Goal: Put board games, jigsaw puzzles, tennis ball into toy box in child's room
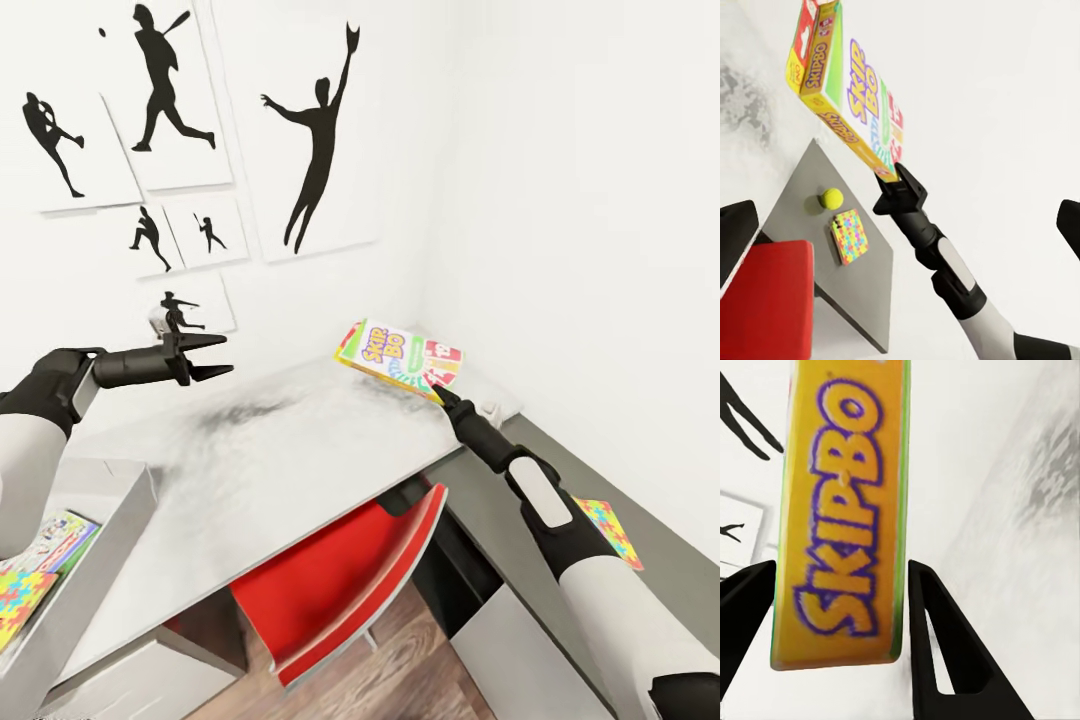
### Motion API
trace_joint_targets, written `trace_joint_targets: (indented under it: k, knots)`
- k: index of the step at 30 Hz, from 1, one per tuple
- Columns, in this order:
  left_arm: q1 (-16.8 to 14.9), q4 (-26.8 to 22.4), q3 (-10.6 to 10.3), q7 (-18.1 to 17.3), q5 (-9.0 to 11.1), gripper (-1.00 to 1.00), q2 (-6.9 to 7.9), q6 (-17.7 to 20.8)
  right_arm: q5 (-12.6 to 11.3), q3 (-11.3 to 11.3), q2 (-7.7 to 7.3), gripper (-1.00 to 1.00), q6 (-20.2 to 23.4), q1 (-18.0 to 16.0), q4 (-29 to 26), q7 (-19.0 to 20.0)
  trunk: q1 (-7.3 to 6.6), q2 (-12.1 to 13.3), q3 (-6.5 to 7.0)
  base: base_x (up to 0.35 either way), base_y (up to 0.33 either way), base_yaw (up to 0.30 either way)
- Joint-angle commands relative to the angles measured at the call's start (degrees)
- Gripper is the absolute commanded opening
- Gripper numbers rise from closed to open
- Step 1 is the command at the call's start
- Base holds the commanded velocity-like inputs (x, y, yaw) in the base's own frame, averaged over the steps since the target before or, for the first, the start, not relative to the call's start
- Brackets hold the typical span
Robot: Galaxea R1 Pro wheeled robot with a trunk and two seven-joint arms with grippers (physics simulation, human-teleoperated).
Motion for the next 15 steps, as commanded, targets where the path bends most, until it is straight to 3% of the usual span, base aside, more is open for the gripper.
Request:
trace_joint_targets:
  k: [1,7,15]
  knots:
    - [-0.05,0.0,0.03,-0.24,-0.13,1.0,0.03,0.61,-0.66,0.16,0.01,-1.0,0.28,-0.06,-0.06,-0.95,0.04,-0.11,-0.01,0.0,0.0,0.114]
    - [-0.05,-0.05,-0.13,-0.24,-0.19,1.0,0.09,0.59,-0.86,0.2,0.01,-1.0,0.6,-0.07,-0.12,-3.37,0.04,-0.11,0.56,0.0,0.0,0.099]
    - [-0.03,-0.01,-0.3,-0.24,-0.2,1.0,-0.29,0.53,-0.98,-0.17,-0.27,-1.0,0.75,-0.07,-0.13,-3.39,0.04,-0.11,1.32,0.0,0.0,0.039]
